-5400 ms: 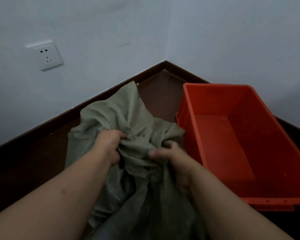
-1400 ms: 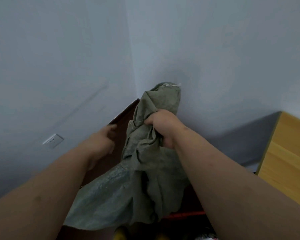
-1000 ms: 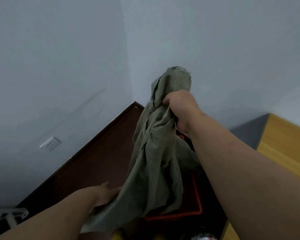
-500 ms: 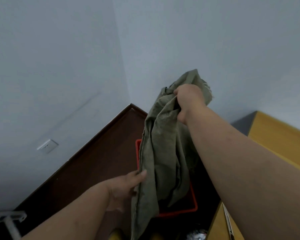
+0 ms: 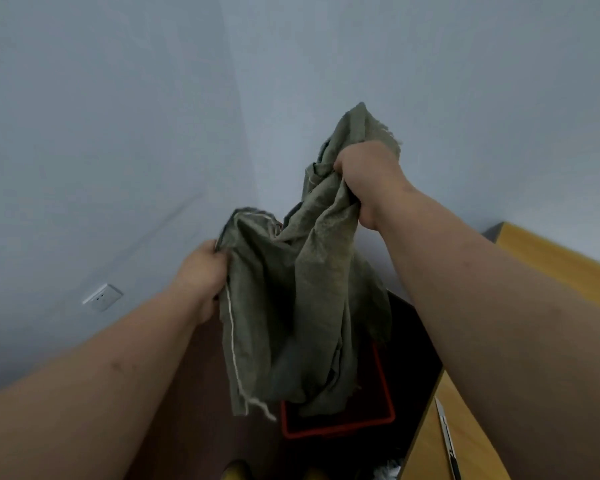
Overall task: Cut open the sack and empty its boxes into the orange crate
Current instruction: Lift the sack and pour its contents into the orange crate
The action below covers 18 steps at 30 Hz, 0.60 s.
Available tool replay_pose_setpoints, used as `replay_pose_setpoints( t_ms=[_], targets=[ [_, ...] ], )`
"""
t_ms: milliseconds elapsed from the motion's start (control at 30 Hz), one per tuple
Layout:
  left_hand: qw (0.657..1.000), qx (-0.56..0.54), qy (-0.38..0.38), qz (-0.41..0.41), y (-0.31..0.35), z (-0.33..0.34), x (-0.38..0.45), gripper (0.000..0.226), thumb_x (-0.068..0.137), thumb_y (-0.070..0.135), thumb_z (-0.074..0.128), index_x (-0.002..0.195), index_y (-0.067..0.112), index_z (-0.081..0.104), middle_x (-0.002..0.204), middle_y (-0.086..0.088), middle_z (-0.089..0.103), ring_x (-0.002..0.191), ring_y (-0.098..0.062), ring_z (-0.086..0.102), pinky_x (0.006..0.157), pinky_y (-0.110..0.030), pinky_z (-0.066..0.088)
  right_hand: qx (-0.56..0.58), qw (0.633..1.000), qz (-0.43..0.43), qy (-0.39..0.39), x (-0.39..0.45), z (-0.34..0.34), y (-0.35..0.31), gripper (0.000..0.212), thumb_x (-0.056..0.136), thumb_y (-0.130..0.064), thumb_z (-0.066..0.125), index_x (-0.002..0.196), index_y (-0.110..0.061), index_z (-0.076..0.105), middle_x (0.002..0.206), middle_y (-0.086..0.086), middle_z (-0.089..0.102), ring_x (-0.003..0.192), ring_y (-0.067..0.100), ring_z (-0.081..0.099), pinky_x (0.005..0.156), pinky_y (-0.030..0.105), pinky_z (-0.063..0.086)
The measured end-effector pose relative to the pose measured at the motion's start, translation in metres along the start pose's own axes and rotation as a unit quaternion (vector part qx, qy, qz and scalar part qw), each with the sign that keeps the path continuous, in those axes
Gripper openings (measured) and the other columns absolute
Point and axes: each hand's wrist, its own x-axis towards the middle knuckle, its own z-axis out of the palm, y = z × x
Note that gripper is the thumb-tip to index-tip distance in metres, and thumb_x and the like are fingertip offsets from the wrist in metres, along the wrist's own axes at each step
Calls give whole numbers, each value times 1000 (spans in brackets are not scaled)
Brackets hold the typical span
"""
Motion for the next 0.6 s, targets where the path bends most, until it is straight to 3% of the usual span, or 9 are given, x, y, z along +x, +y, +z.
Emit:
replay_pose_setpoints(
  t_ms=[67, 167, 300, 367, 433, 500, 533, 600],
  targets=[
    [997, -14, 19, 77, 37, 5, -3, 17, 84, 20, 47, 86, 12, 62, 95, -26, 69, 85, -36, 69, 76, -56, 58, -9, 998, -57, 31, -3, -2, -13, 26, 88, -12, 46, 64, -22, 40, 72, 0, 47, 81, 22, 53, 82, 46, 53],
    [981, -39, 62, 182, 86, 13, -17, 11, 83, 21, 48, 75, 17, 55, 84, -19, 62, 76, -28, 62, 72, -46, 54, 24, 990, -136, 40, -9, -4, -29, 30, 82, -9, 50, 59, -20, 34, 59, -4, 39, 63, 17, 40, 65, 38, 38],
    [976, 87, -73, 185, 95, 28, -33, 22, 92, 11, 49, 71, 16, 52, 70, -11, 56, 60, -22, 55, 53, -28, 46, -211, 973, -71, -66, -14, -12, -24, 26, 90, -24, 52, 66, -15, 48, 64, -2, 47, 69, 18, 48, 67, 30, 39],
    [975, 102, -48, 190, 97, 24, -30, 23, 92, 16, 49, 69, 17, 49, 69, -10, 53, 64, -23, 53, 57, -32, 44, -216, 970, -103, -30, -16, -20, -27, 29, 97, -25, 42, 73, -12, 52, 67, -1, 48, 72, 19, 47, 69, 31, 39],
    [975, 65, 25, 211, 108, 15, -27, 25, 91, 23, 50, 67, 18, 47, 67, -6, 50, 63, -22, 47, 54, -31, 38, -169, 967, -176, 66, -15, -26, -36, 32, 102, -24, 33, 91, -7, 57, 75, 0, 52, 75, 17, 49, 73, 31, 41],
    [973, 40, 49, 222, 116, 12, -29, 27, 93, 30, 50, 68, 20, 48, 66, -2, 49, 59, -19, 44, 52, -28, 34, -120, 960, -221, 123, -18, -27, -41, 33, 103, -25, 32, 106, -3, 57, 80, -1, 54, 76, 14, 52, 73, 32, 44],
    [973, 52, 31, 225, 117, 13, -32, 29, 93, 32, 50, 68, 19, 49, 65, -2, 49, 58, -19, 43, 51, -28, 34, -144, 958, -221, 113, -17, -26, -41, 32, 102, -25, 32, 107, -3, 55, 81, 0, 53, 81, 16, 52, 75, 32, 45],
    [968, 113, -12, 225, 118, 15, -41, 33, 94, 37, 51, 72, 12, 55, 65, -6, 52, 58, -21, 46, 53, -29, 39, -260, 952, -161, 24, -17, -23, -37, 27, 101, -24, 33, 89, -11, 53, 74, 0, 46, 86, 22, 47, 76, 31, 39]
  ],
)
